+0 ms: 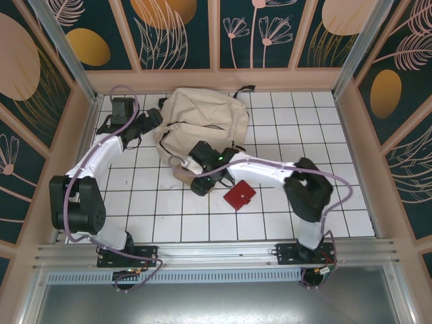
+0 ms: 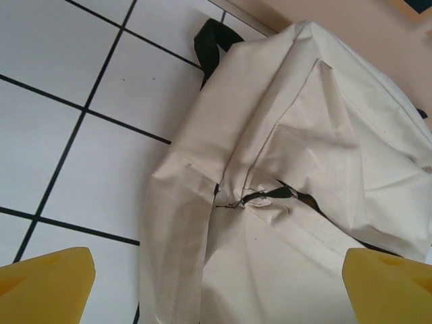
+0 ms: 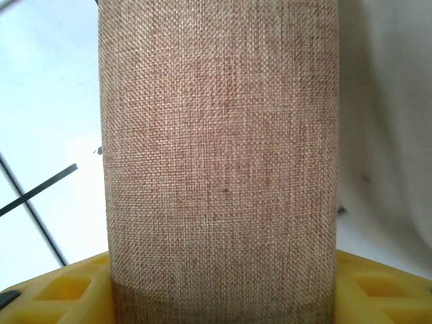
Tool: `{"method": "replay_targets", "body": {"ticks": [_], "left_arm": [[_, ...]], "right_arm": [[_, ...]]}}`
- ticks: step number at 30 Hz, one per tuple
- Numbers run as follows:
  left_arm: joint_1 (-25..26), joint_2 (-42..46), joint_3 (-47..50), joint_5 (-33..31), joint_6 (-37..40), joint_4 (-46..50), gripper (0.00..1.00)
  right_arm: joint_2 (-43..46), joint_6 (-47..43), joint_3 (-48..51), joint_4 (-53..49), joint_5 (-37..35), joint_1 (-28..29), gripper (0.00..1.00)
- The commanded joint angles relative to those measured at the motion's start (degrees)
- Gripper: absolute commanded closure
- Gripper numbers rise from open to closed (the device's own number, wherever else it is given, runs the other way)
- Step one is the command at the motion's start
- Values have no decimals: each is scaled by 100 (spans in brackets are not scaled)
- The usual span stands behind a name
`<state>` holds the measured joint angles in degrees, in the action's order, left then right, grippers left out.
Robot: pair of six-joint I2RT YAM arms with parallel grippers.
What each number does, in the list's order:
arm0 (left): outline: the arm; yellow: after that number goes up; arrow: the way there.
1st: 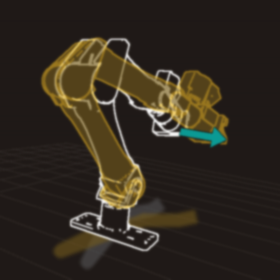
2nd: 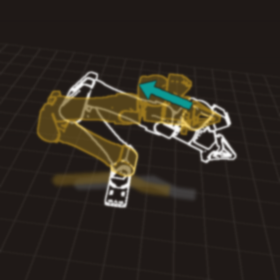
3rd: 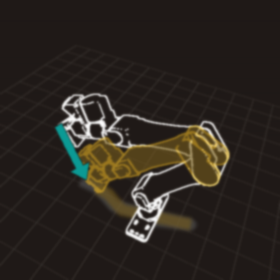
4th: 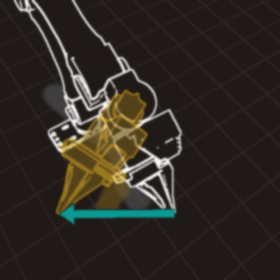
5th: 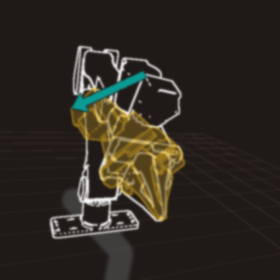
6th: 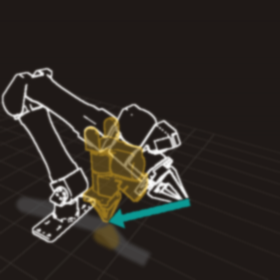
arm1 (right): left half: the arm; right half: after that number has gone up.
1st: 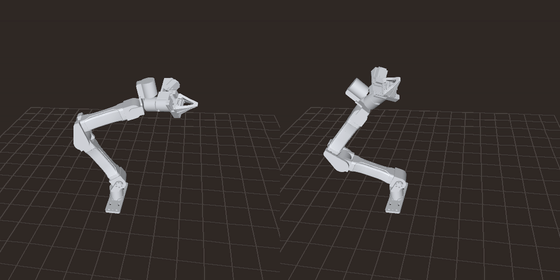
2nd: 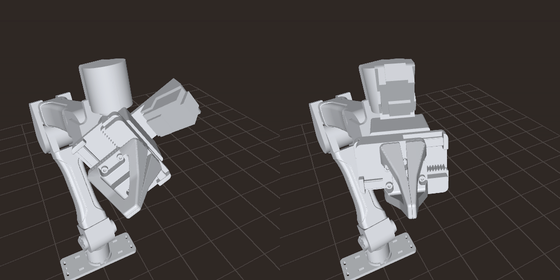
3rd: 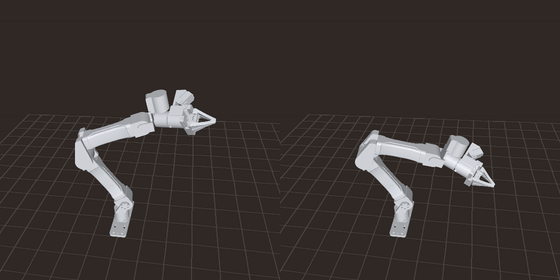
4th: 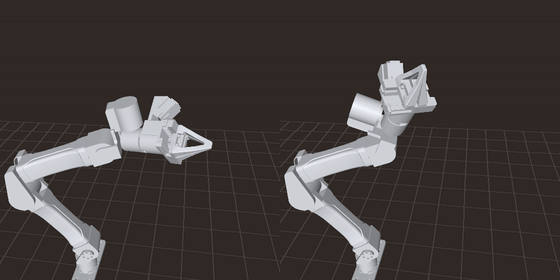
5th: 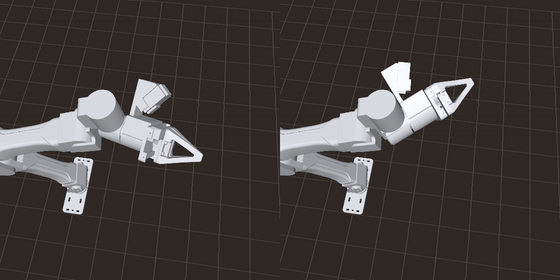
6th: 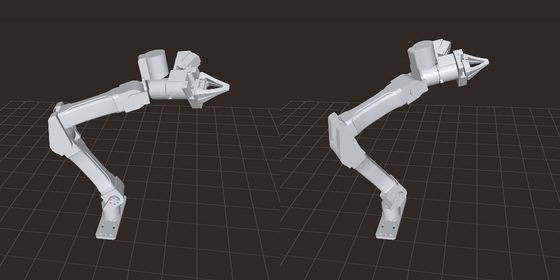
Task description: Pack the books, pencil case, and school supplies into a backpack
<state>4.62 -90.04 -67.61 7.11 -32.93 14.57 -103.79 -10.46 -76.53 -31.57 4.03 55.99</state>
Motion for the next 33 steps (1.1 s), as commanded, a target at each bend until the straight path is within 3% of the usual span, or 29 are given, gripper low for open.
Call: {"method": "replay_targets", "body": {"ticks": [1,7,11,14,19,23,28,33], "left_arm": [[85,-151,-205,263,268,-199,5],[777,-602,-698,-159,884,-18,2],[1196,-1217,-1307,-760,1278,523,2],[1281,-1659,-1752,-714,1403,758,3],[1375,-2289,-2542,-506,1669,969,11],[1680,-2793,-3199,-793,2637,1175,11],[1997,-3070,-3351,-1048,3857,981,6],[2198,-3430,-3688,-1198,4580,1144,9]], "right_arm": [[799,233,308,-405,-112,-187,41],[1705,729,830,-85,-287,-1199,43],[1723,1212,976,348,-81,-2018,44],[1554,1428,951,553,-103,-2359,45],[1156,1461,660,552,-119,-2430,45],[929,1603,474,494,261,-2511,45],[912,1889,510,492,437,-2855,45],[1001,2046,649,494,514,-3079,46]]}}
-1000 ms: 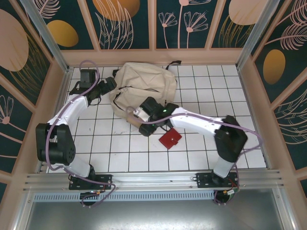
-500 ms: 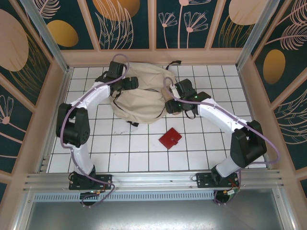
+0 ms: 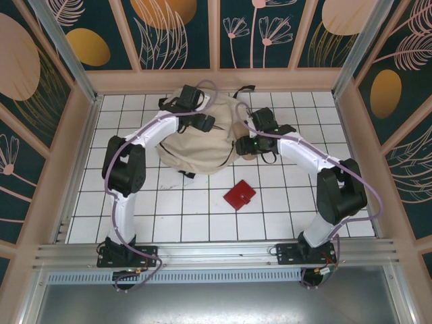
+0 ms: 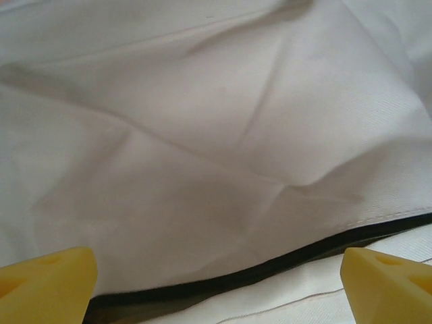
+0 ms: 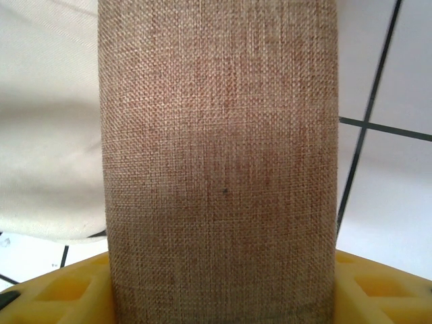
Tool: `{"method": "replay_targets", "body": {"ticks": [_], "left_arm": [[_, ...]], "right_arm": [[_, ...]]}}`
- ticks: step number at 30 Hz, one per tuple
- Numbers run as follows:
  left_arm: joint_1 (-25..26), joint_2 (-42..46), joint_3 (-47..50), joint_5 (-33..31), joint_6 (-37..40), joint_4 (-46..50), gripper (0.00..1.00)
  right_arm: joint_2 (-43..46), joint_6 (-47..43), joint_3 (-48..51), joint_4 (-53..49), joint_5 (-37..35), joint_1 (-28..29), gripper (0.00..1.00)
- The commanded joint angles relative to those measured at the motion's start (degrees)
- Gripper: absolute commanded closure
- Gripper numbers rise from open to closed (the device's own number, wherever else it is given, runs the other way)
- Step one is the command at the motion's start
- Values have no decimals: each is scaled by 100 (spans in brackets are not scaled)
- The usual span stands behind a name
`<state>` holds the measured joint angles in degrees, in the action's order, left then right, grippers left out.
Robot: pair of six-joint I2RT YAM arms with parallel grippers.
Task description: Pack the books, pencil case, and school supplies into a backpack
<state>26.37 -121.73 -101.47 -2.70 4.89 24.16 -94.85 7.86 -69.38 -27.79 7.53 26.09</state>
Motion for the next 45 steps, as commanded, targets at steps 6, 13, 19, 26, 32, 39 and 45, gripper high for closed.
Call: {"method": "replay_targets", "body": {"ticks": [6,13,19,26,32,39,45], "left_arm": [[61,-709,-815,-128,991,586,13],[69,-741,-740,29,1385,724,11],[70,-240,-442,575,1503,619,8],[63,-391,-61,-609,1857,729,7],[69,-502,-118,-1446,1600,-215,12],[70,-420,-205,-1954,1363,-1087,15],[-265,-375,-631,-1869,195,-379,20]], "right_arm": [[195,291,29,125,126,-134,46],[234,314,66,136,126,-139,46],[208,352,92,175,205,-125,46],[197,361,85,208,231,-127,45],[187,363,61,204,231,-118,45],[201,368,57,213,257,-95,46],[152,379,30,259,317,-24,46]]}}
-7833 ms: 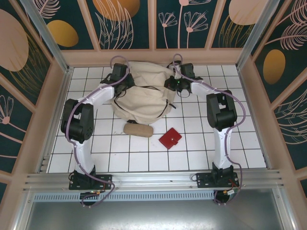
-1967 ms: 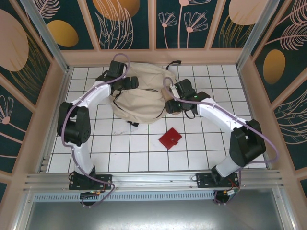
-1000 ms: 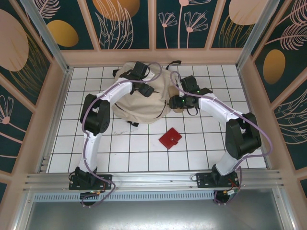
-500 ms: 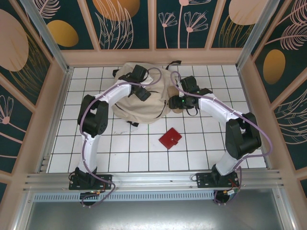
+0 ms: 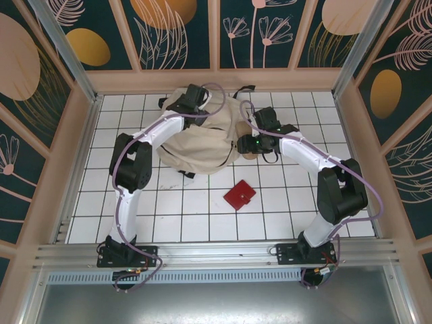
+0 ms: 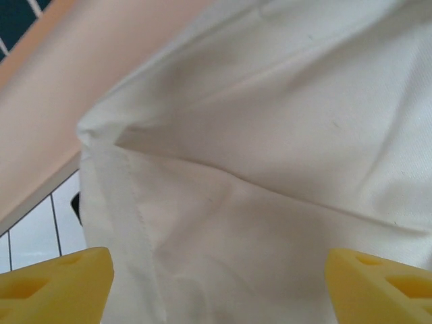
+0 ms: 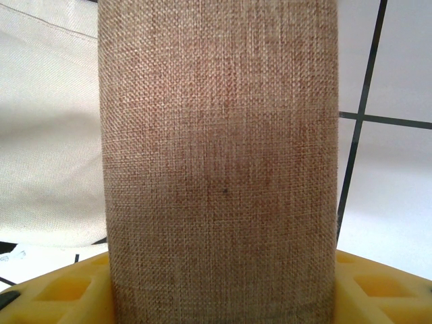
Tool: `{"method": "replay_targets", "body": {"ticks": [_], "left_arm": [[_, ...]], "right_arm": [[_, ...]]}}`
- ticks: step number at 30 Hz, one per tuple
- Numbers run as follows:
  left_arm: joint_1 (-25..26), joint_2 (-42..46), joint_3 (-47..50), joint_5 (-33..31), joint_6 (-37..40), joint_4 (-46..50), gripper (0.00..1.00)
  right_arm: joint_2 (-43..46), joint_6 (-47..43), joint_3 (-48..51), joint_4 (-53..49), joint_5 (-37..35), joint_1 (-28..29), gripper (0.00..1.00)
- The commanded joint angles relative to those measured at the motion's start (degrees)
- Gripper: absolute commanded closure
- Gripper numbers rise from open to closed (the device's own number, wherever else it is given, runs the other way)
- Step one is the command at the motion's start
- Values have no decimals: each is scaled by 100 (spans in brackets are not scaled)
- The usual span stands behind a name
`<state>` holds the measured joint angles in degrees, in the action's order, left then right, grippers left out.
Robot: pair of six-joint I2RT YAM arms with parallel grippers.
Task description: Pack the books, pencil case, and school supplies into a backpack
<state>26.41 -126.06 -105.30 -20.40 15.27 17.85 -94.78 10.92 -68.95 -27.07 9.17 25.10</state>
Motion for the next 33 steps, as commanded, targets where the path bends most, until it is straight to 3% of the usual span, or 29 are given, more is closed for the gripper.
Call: {"method": "replay_targets", "body": {"ticks": [1,4,8,10,17,20,22,26,28,33], "left_arm": [[-387,202,-152,-57,-1168,317,19],[-742,597,194,485,-2192,778,12],[-1042,959,846,1020,-3231,1298,13],[-1169,1269,1439,1379,-3549,1226,16],[-1389,2282,3082,1736,-4344,857,24],[-1385,2493,3778,2579,-4551,517,39],[-1385,2558,4198,3152,-4746,213,58],[-1339,2687,4660,3616,-5100,-59,92],[-1221,2753,4784,3788,-5248,-135,97],[-529,3237,5001,3845,-5897,-237,97]], "right_arm": [[140,95,-14,208,177,102,46],[110,130,-27,268,191,168,46],[49,139,-71,298,147,231,46],[16,139,-113,304,147,272,46],[-107,113,-235,315,162,383,46],[-142,116,-277,342,172,408,46],[-165,129,-292,364,169,416,46],[-216,173,-345,320,21,416,48],[-242,204,-350,283,-64,416,48],[-266,256,-340,245,-186,416,49]]}}
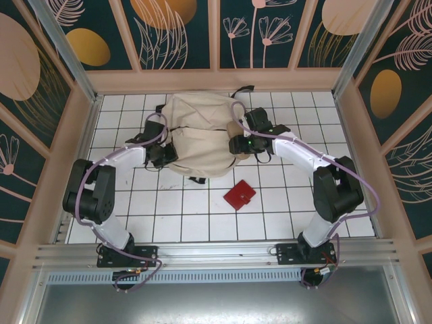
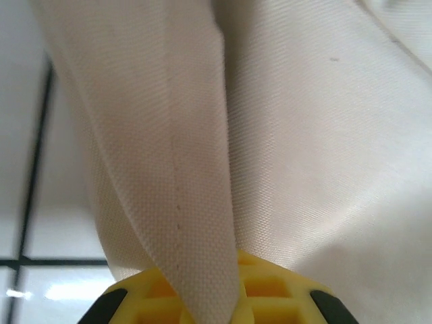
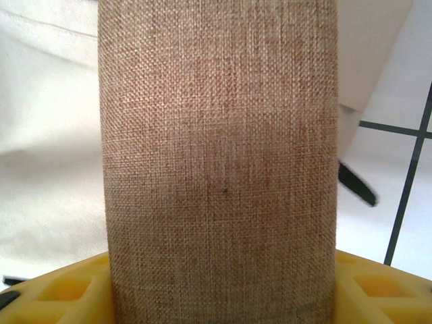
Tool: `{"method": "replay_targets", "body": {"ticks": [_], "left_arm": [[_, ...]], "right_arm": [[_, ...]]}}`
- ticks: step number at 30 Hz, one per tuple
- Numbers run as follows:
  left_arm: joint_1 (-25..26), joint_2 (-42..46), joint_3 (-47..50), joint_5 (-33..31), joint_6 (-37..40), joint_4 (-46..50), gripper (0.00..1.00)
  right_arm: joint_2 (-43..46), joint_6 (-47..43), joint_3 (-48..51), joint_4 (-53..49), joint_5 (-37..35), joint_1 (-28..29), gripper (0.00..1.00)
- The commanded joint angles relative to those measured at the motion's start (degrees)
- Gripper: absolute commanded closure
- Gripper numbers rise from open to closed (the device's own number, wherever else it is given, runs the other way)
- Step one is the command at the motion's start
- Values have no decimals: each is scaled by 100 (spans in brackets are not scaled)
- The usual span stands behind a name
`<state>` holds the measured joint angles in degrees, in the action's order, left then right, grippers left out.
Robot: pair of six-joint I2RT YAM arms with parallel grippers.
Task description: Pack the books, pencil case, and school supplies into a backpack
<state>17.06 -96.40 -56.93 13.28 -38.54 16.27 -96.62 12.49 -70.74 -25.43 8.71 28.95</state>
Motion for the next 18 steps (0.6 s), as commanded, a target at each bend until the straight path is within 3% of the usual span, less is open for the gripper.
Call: {"method": "replay_targets", "body": {"ticks": [1,3,6,8,10,13,18], "left_arm": [[567,339,314,414,-710,-100,96],[816,518,613,269,-1204,-195,91],[1088,853,1141,311,-1823,-553,65],[1162,1071,1197,231,-1839,-411,61],[1166,1295,996,-132,-1540,73,50],[1164,1385,206,-880,-779,960,45],[1162,835,-1404,-1433,317,1481,35]], "right_arm": [[-85,97,-151,87,-135,32,49],[-92,93,-116,115,-96,32,49],[-150,13,-69,98,-36,32,49],[-212,-43,-46,74,-45,32,49],[-265,-96,-11,51,-7,32,49],[-227,-164,29,62,50,32,49],[-89,-194,80,90,129,32,49]]}}
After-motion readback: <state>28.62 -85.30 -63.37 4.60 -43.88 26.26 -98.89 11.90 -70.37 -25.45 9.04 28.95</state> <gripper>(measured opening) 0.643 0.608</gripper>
